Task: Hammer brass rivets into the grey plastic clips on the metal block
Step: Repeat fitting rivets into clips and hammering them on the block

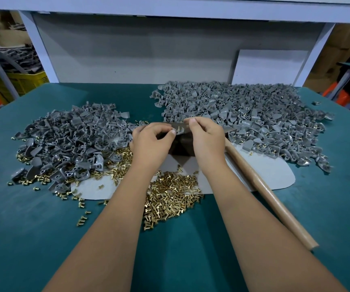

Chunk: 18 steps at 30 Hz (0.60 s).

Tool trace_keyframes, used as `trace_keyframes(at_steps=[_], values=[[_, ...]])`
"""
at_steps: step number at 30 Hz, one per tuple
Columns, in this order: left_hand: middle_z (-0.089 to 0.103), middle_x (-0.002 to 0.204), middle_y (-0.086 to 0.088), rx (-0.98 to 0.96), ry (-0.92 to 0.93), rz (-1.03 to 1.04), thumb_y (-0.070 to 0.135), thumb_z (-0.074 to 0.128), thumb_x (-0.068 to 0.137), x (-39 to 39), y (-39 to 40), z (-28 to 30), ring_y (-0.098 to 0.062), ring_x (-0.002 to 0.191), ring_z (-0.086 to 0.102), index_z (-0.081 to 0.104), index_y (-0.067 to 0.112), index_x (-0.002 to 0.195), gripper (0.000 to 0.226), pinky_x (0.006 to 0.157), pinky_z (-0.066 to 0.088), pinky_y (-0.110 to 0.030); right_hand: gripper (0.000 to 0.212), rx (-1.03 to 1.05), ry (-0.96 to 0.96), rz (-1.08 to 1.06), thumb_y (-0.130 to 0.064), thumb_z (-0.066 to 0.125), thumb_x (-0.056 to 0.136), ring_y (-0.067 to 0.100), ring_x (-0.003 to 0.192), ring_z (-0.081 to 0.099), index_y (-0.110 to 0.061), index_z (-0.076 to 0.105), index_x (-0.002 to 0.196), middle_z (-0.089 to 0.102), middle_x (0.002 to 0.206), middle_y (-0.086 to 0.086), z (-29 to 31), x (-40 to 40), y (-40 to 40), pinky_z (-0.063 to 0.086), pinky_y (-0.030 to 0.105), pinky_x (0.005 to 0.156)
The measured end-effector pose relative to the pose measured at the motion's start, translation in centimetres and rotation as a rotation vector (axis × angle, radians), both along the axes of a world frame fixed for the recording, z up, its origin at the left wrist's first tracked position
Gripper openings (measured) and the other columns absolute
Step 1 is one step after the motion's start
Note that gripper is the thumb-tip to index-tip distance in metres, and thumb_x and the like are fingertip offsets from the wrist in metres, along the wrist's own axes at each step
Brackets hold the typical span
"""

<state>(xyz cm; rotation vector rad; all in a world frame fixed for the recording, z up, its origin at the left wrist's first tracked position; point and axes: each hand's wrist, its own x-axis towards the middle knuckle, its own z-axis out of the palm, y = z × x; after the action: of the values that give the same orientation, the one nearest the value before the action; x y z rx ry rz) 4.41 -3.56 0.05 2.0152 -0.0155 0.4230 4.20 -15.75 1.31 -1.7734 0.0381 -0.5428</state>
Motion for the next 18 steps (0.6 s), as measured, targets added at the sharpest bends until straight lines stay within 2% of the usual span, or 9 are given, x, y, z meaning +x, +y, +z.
trace_keyframes(at_steps=[2,4,7,10,12,15,18], values=[[0.065,0.108,0.021,-0.020,0.008,-0.009,0.032,0.063,0.092,0.0,0.0,0.0,-0.021,0.131,0.036,0.073,0.034,0.091,0.010,0.111,0.031,-0.051,0.020,-0.033,0.005,0.011,-0.020,0.053,0.095,0.002,0.089,0.058,-0.020,0.073,0.094,0.068,0.096,-0.007,0.1,-0.1,-0.1,0.042,0.020,0.075],[0.066,0.109,0.021,-0.035,0.013,-0.018,0.032,0.064,0.092,-0.1,0.1,0.1,-0.021,0.131,0.038,0.072,0.035,0.090,0.009,0.110,0.032,-0.050,0.020,-0.168,-0.019,-0.039,-0.021,0.051,0.095,0.007,0.090,0.057,-0.020,0.072,0.096,0.066,0.094,-0.010,0.3,-0.1,-0.5,0.043,0.025,0.077],[0.063,0.104,0.025,-0.018,0.019,-0.016,0.033,0.064,0.092,-0.2,0.1,0.1,-0.021,0.130,0.036,0.071,0.036,0.089,0.008,0.110,0.032,-0.051,0.021,-0.594,-0.065,-0.287,-0.021,0.048,0.095,0.011,0.093,0.054,-0.020,0.068,0.102,0.064,0.098,-0.008,0.9,-0.5,-2.3,0.045,0.028,0.075],[0.051,0.092,0.036,0.027,0.023,-0.008,0.035,0.064,0.091,-0.4,0.0,0.1,-0.020,0.130,0.032,0.066,0.041,0.086,0.009,0.111,0.030,-0.050,0.026,-0.917,0.072,-0.472,-0.028,0.047,0.095,0.025,0.098,0.054,-0.012,0.062,0.110,0.059,0.109,0.006,0.7,-1.5,-5.1,0.038,0.030,0.066],[0.043,0.090,0.038,0.032,0.014,0.008,0.034,0.066,0.090,-0.5,-0.2,0.1,-0.020,0.130,0.033,0.065,0.043,0.082,0.012,0.112,0.030,-0.048,0.032,-0.989,0.215,-0.486,-0.036,0.047,0.094,0.032,0.097,0.056,-0.010,0.057,0.109,0.057,0.107,0.011,0.2,-2.5,-6.3,0.035,0.031,0.063],[0.032,0.090,0.038,0.051,-0.003,0.028,0.032,0.068,0.087,-0.8,-0.4,0.1,-0.023,0.129,0.034,0.065,0.042,0.082,0.012,0.111,0.031,-0.050,0.040,-1.013,0.382,-0.408,-0.048,0.046,0.094,0.033,0.093,0.059,-0.010,0.057,0.101,0.060,0.101,0.012,-0.5,-3.2,-7.0,0.035,0.031,0.063],[0.033,0.089,0.038,0.064,-0.013,0.040,0.032,0.068,0.087,-0.9,-0.5,0.2,-0.024,0.129,0.034,0.064,0.043,0.082,0.012,0.111,0.031,-0.052,0.035,-1.029,0.439,-0.330,-0.045,0.049,0.095,0.033,0.093,0.058,-0.011,0.058,0.096,0.062,0.101,0.012,-0.2,-3.0,-6.7,0.034,0.031,0.064]])
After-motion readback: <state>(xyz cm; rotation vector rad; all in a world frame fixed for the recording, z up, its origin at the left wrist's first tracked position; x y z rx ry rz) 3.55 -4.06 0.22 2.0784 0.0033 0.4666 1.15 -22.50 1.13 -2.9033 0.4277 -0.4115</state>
